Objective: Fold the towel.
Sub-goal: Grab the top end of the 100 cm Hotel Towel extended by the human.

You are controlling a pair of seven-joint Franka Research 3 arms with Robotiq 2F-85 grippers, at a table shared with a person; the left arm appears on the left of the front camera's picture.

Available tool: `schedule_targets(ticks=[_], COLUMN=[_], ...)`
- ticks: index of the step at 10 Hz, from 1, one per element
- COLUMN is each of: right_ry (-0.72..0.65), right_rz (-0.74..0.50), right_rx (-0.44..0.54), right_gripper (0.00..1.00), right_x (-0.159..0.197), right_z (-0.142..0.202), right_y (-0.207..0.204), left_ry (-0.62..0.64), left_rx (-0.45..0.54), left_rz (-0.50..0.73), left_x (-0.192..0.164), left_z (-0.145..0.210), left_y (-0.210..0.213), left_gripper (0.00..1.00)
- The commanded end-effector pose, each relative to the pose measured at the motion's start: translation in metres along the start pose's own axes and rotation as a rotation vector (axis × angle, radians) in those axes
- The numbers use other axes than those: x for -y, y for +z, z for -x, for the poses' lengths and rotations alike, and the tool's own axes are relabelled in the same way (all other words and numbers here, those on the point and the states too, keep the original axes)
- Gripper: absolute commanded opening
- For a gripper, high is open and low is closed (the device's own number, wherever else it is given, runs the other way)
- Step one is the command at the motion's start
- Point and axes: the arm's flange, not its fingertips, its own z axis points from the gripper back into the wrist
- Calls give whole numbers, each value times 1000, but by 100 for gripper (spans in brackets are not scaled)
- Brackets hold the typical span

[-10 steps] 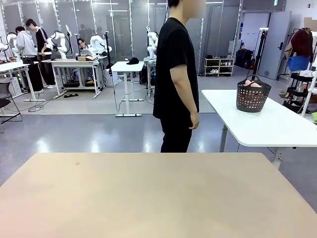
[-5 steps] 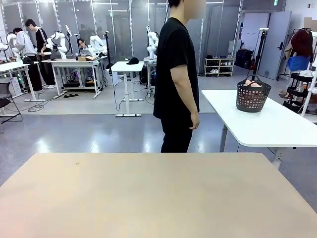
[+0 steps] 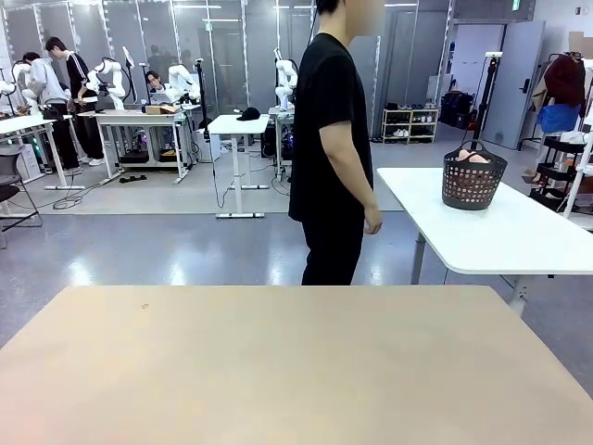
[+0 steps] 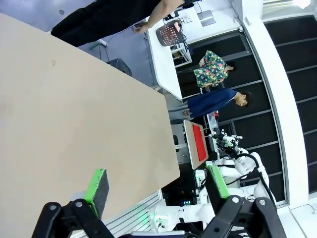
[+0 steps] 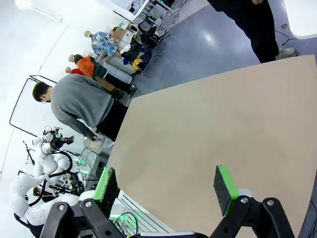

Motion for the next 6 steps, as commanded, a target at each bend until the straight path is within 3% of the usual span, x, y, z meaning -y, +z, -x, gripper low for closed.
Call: schedule_targets(ticks=[1, 6], right_ry=[21, 21], right_rz=[-15, -15], right_rx=[14, 14], right_gripper=[100, 100], right_x=[-1, -1], right_z=[-3, -3], right_y=[-1, -1], left_ry=[-21, -21], left_rx=[-1, -1], left_rz=[24, 24], left_x=[1, 1], left_z=[-3, -3], left_y=[1, 1], left_gripper=[100, 100])
